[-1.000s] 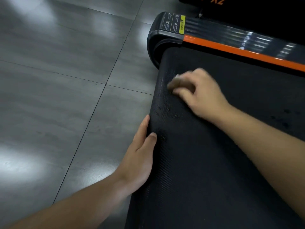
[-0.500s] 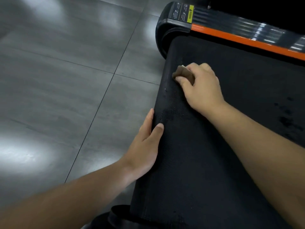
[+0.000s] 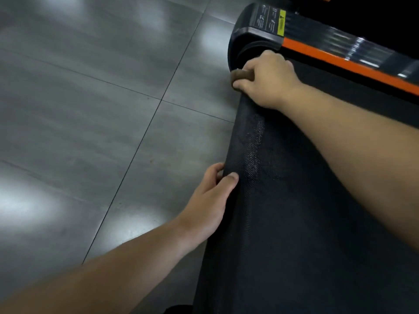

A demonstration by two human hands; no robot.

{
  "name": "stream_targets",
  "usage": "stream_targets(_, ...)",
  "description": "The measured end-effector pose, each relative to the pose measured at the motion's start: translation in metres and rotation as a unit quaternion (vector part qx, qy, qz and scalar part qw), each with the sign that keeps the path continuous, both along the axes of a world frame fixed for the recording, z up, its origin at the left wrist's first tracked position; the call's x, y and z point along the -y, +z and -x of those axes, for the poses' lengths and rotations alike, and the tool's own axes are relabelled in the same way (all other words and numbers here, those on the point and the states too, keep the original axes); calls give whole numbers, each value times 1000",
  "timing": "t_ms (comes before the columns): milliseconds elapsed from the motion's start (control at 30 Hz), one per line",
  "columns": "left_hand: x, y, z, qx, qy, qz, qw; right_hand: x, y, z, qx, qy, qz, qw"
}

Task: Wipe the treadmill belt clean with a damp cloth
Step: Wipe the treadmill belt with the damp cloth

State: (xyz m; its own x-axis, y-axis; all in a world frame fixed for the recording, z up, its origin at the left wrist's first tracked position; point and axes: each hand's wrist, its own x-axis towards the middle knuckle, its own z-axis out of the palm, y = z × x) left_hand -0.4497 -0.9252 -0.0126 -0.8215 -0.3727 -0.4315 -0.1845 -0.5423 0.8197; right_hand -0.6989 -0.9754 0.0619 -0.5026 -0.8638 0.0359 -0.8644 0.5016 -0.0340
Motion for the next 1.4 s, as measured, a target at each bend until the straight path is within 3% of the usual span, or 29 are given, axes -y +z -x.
stream_targets(100,13,1,20,2,21,18,1000,-35,3,-40,80,148,-58,984)
stream_targets(167,14,-3,27,2,23,29,999,-42,11,-48,138,186,-127,964)
stream_targets(300,8,-7,22,-14,11,21,1000,28,10,13,-41,71,-142,986)
stream_targets(367,8,-7,20,-24,8,19,1000,56,2,25,-181,-13,-134,974)
stream_targets(433,8,-8,18,-22,7,14,1000,60,-12,16,-238,-32,-126,962)
stream_targets(567,7,-9,17,-25,8,-3,1000,32,-17,0,-142,75,-158,974)
stream_targets(633,8,-12,19,-25,17,1,1000,42,-10,14,-90,36,-146,985)
stream_targets(767,8,-13,18,-21,13,18,1000,54,-11,29,-191,-36,-83,977)
stream_targets(967,2,-13,9,6,36,-31,999,-55,-5,-59,29,65,30,997)
stream_targets(1067,-6,-11,-4,33,57,-60,996,-110,-2,-121,114,156,3,981)
stream_targets(1167,-12,-10,-12,43,44,-59,996,-103,-5,-112,63,172,9,983)
stream_targets(1267,-16,-15,-15,32,41,-61,997,-62,-8,-76,-21,39,26,999)
stream_targets(1333,-21,-22,-22,12,38,-66,997,-63,-11,-84,-7,22,30,999)
stream_targets(1400,-29,-24,-31,-6,49,-105,993,-95,-12,-116,32,85,33,995)
